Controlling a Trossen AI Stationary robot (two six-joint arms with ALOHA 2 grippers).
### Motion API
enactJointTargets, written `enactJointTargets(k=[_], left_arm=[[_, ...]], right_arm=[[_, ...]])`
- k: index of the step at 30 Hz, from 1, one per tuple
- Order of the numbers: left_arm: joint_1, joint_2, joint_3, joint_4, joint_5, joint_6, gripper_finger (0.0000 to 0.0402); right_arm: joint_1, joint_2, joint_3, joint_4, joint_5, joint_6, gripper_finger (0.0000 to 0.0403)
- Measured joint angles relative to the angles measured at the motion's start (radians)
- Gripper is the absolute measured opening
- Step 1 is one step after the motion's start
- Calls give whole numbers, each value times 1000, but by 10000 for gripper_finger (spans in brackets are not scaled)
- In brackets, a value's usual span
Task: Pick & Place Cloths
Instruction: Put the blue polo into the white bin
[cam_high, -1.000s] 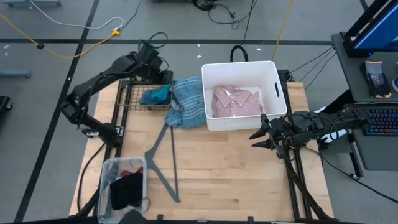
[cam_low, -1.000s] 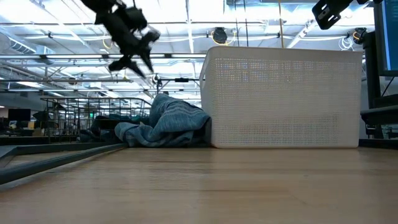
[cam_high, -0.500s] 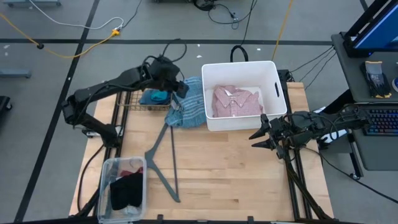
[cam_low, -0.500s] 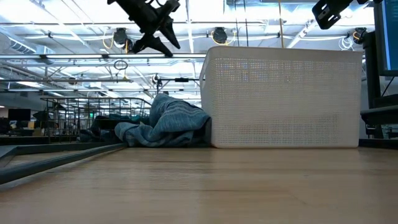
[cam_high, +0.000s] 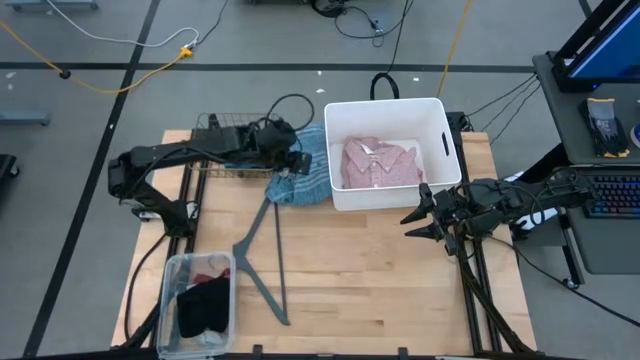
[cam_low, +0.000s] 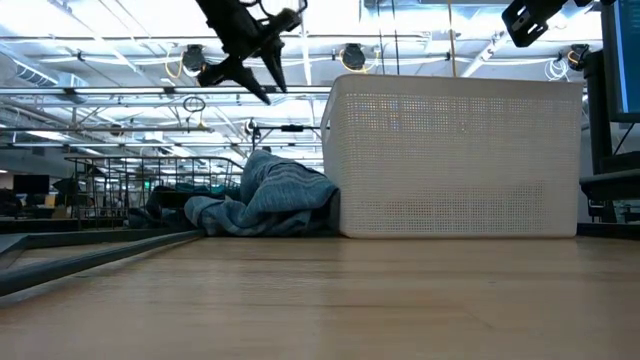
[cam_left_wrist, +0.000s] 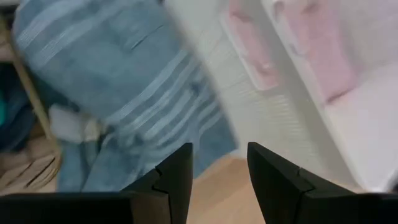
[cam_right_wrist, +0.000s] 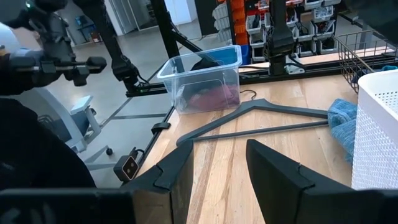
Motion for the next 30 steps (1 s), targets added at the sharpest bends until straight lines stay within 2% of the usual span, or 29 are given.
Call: enactJointTargets(k=[7, 21, 25, 30], left_arm=[[-1, 66, -3, -31, -47, -42, 154], [10, 158, -3, -18, -17, -67, 157], [9, 161, -3, -18, -20, -44, 181], [3, 162, -3, -11, -45, -68, 235]], right_arm=[[0, -1, 0, 0, 0, 0, 139], [0, -1, 0, 0, -1, 0, 139], [0, -1, 0, 0, -1, 0, 139], [0, -1, 0, 0, -1, 0, 139]])
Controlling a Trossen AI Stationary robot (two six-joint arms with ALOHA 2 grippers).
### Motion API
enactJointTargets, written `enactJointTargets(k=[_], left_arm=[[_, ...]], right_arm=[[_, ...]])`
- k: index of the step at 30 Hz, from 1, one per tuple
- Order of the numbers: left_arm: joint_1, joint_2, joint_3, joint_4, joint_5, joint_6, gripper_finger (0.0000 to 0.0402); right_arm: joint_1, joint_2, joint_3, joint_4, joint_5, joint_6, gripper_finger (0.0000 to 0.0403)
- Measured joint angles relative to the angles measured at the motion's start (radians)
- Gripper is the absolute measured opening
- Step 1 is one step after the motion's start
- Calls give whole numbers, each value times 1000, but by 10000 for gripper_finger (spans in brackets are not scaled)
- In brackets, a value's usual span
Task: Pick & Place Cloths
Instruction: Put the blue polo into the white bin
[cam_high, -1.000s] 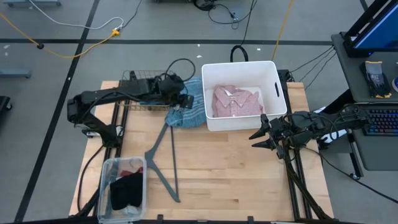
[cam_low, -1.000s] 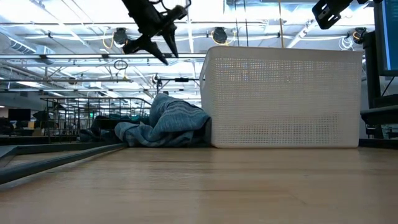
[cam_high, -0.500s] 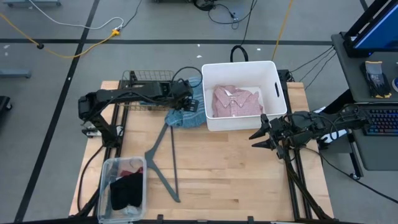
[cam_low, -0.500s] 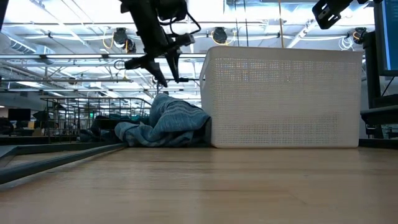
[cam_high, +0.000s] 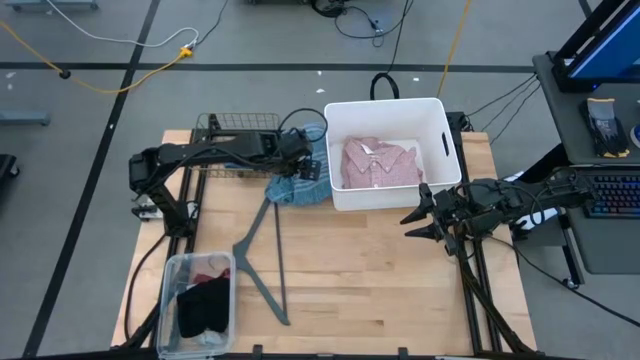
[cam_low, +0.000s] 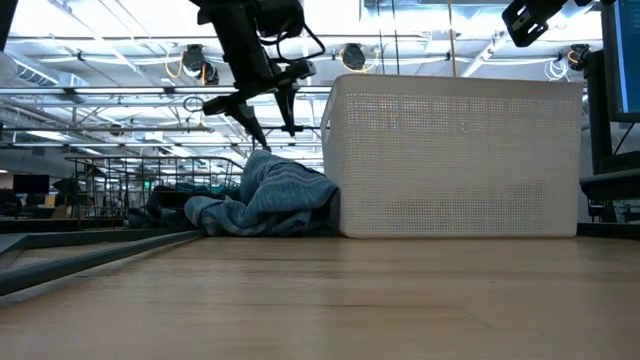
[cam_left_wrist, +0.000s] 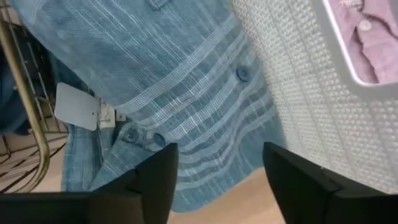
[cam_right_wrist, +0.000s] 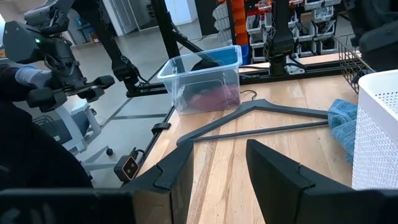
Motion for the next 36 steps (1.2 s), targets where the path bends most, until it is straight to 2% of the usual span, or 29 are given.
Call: enactJointTargets(k=[6, 13, 20, 29, 33, 36], left_arm=[[0, 6, 0, 1, -13, -62, 290], [6, 70, 0, -5, -16, -82, 314], [40, 139, 0, 29, 76, -96, 315], [57, 202, 1, 62, 112, -71, 313], [56, 222, 1, 66, 146, -64, 298], [56, 222, -1, 64, 137, -78, 270]], right_arm=[[0, 0, 0, 0, 0, 0, 139], [0, 0, 0, 0, 0, 0, 139], [0, 0, 0, -1, 0, 0, 139], [0, 0, 0, -3, 0, 0, 139], [0, 0, 0, -6, 0, 0, 139], [0, 0, 0, -8, 0, 0, 139]])
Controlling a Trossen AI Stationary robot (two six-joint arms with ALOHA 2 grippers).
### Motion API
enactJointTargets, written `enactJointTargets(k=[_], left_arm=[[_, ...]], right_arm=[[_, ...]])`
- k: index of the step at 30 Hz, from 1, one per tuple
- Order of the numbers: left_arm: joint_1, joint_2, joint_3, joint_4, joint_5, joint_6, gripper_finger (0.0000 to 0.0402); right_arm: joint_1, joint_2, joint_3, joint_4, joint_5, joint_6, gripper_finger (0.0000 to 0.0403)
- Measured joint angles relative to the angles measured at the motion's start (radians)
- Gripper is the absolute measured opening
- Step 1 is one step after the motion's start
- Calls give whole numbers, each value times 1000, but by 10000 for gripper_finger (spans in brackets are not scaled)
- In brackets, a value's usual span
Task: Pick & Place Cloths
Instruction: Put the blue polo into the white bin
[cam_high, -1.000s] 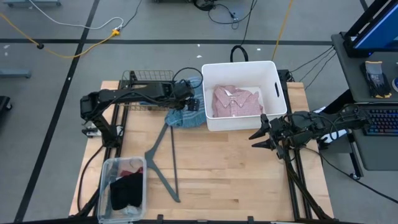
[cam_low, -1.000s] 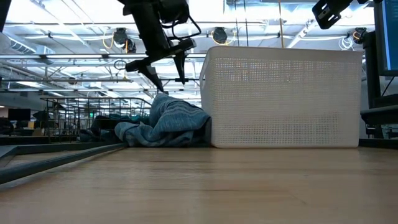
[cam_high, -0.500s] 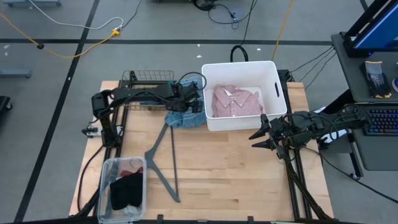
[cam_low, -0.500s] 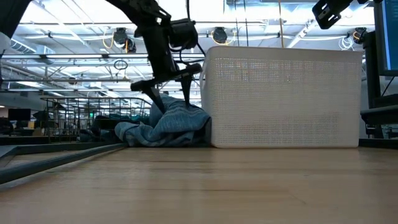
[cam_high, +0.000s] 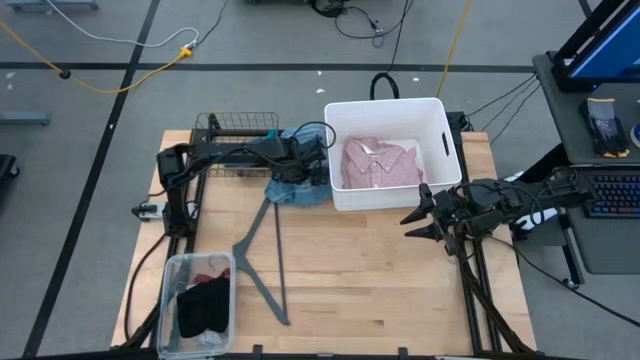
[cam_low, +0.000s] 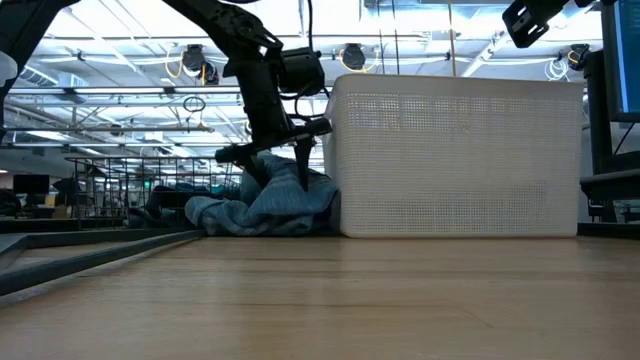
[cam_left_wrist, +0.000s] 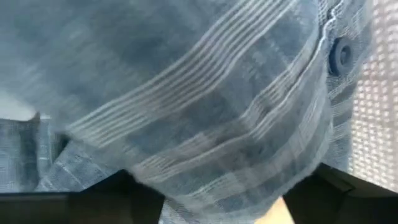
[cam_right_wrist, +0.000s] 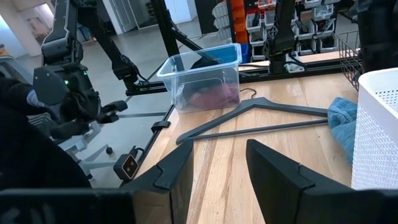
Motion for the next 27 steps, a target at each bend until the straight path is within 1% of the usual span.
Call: enactJointTargets(k=[3, 10, 16, 18, 21, 24, 27], left_arm=[[0, -2, 1, 1, -16, -5, 229], [0, -2, 1, 3, -23, -8, 116], [-1, -43, 0, -5, -44, -11, 23], [-2, -66, 0, 2, -71, -11, 10], [-3, -116, 0, 1, -91, -11, 13], [-5, -169, 0, 3, -113, -7, 7], [-15, -234, 0, 33, -148, -5, 7]], right_arm=[[0, 0, 0, 0, 0, 0, 139], [0, 0, 0, 0, 0, 0, 139], [0, 0, 0, 0, 0, 0, 139], [0, 0, 0, 0, 0, 0, 139], [0, 0, 0, 0, 0, 0, 139], [0, 0, 0, 0, 0, 0, 139], [0, 0, 0, 0, 0, 0, 139]])
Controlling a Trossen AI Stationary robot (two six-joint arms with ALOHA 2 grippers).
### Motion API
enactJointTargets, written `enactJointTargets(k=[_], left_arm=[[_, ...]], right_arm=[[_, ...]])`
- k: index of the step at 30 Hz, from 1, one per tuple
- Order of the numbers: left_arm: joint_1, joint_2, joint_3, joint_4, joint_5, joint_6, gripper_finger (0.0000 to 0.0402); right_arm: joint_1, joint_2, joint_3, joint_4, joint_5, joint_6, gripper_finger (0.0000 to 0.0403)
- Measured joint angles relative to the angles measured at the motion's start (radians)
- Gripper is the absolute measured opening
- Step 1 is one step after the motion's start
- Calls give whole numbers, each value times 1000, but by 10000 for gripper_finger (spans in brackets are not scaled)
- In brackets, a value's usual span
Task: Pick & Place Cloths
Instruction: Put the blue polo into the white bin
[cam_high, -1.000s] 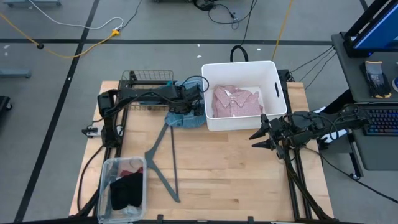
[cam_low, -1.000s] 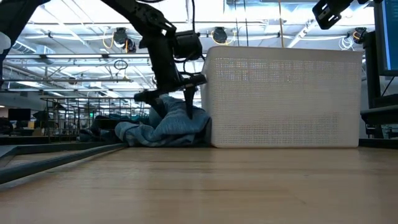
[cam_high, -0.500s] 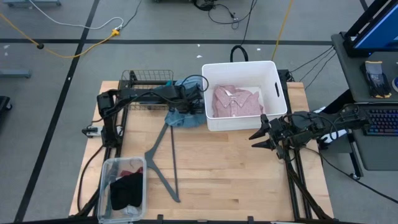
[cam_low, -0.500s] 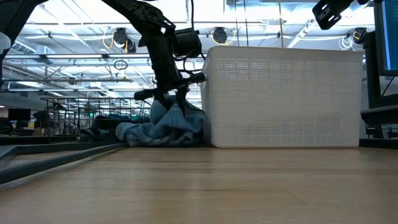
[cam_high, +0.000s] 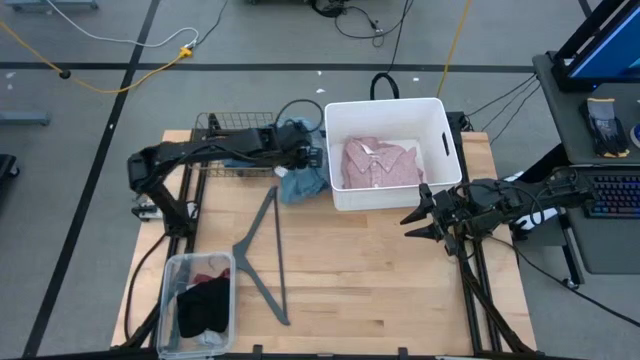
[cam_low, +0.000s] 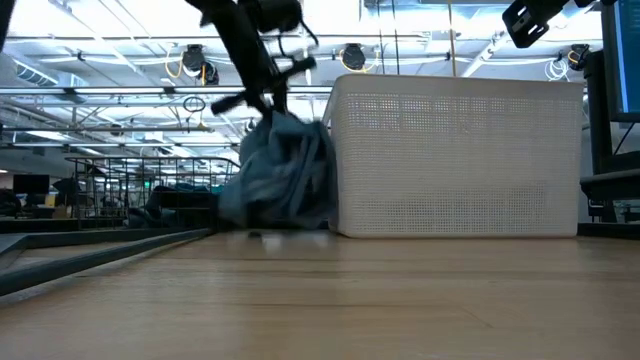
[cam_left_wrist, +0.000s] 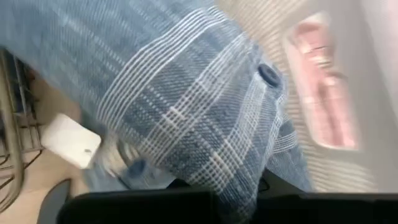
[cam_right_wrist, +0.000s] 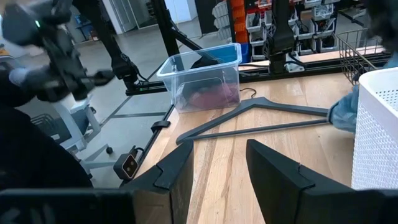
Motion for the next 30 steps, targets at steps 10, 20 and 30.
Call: enactJointTargets(k=[10, 20, 30], left_arm=[[-51, -224, 0, 1, -151, 24, 4], [-137, -422, 1, 98, -245, 112, 3], [-249, -516, 2, 397, -188, 361, 2]], right_arm=[[0, 0, 0, 1, 0, 0, 139], [0, 0, 0, 1, 0, 0, 139], [0, 5, 0, 13, 0, -3, 139]])
